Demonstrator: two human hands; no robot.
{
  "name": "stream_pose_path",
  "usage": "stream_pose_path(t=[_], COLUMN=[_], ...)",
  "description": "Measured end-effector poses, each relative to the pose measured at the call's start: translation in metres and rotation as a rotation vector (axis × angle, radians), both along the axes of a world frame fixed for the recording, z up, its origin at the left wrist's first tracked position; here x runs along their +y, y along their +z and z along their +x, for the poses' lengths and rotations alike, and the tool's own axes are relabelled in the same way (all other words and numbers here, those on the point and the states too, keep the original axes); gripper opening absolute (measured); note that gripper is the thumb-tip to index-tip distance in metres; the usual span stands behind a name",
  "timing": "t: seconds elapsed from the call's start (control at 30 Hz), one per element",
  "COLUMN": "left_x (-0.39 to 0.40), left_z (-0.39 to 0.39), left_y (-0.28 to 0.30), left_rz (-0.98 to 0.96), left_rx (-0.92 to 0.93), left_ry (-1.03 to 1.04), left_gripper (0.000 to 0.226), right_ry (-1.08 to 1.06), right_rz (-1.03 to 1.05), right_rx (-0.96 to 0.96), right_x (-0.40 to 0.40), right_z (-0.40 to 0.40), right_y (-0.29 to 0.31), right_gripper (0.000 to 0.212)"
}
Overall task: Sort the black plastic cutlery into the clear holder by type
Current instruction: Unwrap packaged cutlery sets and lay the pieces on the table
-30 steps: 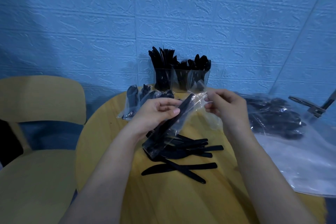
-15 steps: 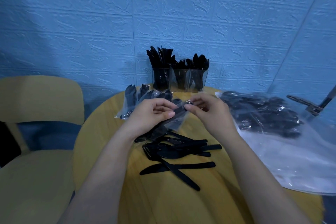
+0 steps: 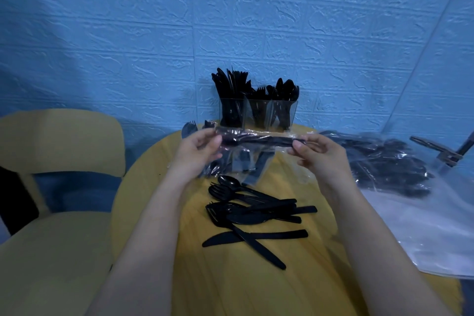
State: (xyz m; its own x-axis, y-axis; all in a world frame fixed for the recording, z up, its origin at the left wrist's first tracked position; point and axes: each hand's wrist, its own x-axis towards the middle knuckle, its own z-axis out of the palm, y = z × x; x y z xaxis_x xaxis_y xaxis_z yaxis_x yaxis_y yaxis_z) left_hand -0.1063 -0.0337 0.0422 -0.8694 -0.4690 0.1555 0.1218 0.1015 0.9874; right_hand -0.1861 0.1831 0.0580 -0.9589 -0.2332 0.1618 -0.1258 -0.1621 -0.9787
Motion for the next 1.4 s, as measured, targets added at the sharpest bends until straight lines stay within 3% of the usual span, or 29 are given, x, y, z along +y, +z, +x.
stream_pose_path(t=[0.23,0.53,0.63,0.93,1.03,1.23,1.4], left_x=[0.0,-0.004,-0.011,-0.035,-0.037,-0.004,0.018], left_z=[0.0,0.0,0.0,0.002,0.0,-0.006,-0.008], left_y=[-0.001,-0.001,-0.004,-0.014,-0.014,-0.004,0.001], left_rz=[0.147,0.302,0.314,0.59,0.672,0.637,0.641], left_rx=[0.018,0.124,0.169,0.405,0.417,0.301,0.177], left_ry=[0.072,0.108,0.21,0.732,0.728,0.374,0.114], left_gripper=[0.017,0.008,0.007,0.013,0.012,0.014,0.01], right_ry=[0.068,0.058,0.034,-0.133,0.067,0.4,0.452], right_rz=[0.124,0.001,-0.017,-0.092,0.075,0.408,0.925], right_rx=[-0.014,-0.052,-0.033,-0.032,-0.076,-0.143,0.112], right_x=[0.002,0.003,0.004,0.034,0.035,0.012,0.01], right_z=[-0.001,0.0,0.0,-0.015,-0.012,-0.001,0.003], right_y=[-0.003,0.0,0.001,0.005,0.009,0.004,-0.002], right_gripper=[0.011,0.01,0.008,0.005,0.004,0.014,0.014])
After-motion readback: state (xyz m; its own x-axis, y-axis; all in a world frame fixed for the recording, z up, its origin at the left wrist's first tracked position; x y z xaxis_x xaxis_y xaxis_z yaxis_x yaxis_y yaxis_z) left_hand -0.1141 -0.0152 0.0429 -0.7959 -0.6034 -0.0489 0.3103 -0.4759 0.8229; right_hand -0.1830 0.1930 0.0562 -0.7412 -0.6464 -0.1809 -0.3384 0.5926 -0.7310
